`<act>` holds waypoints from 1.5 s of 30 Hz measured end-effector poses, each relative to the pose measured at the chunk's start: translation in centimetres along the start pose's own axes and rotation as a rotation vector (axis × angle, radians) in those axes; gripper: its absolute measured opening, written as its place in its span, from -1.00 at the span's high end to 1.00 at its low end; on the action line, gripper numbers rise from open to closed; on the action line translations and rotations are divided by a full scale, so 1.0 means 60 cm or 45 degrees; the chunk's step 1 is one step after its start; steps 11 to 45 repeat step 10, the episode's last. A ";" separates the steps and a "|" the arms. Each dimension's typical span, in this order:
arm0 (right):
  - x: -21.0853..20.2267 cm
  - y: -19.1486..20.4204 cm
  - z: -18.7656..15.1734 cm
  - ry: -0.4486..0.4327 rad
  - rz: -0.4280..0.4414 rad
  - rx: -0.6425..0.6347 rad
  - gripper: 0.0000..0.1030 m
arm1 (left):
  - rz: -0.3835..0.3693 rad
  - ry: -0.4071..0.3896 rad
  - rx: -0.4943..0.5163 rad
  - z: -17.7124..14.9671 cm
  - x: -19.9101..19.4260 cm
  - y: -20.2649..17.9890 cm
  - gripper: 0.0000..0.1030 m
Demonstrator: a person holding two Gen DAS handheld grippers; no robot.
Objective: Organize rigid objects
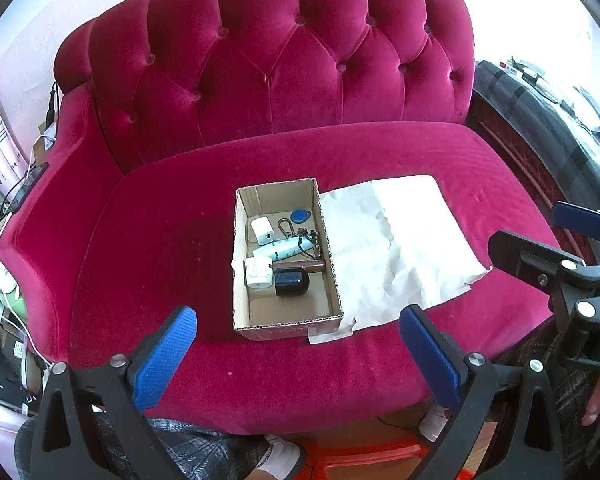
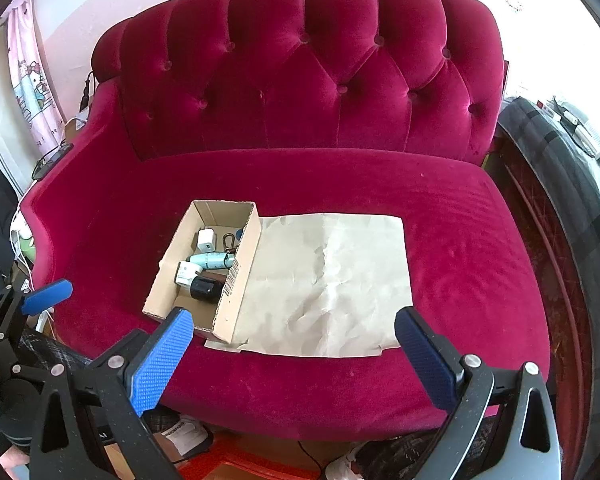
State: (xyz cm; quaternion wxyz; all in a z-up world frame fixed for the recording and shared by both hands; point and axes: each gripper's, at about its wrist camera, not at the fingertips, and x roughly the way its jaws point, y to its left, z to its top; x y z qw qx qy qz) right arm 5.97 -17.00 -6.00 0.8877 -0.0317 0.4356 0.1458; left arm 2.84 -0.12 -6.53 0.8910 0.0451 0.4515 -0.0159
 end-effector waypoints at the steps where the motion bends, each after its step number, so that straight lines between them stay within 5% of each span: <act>1: 0.000 0.001 0.000 0.001 -0.001 0.000 -1.00 | 0.001 -0.001 0.000 0.000 0.000 0.000 -1.00; 45: -0.001 0.004 0.003 -0.004 -0.008 0.008 -1.00 | 0.001 -0.013 -0.013 0.004 -0.003 0.006 -1.00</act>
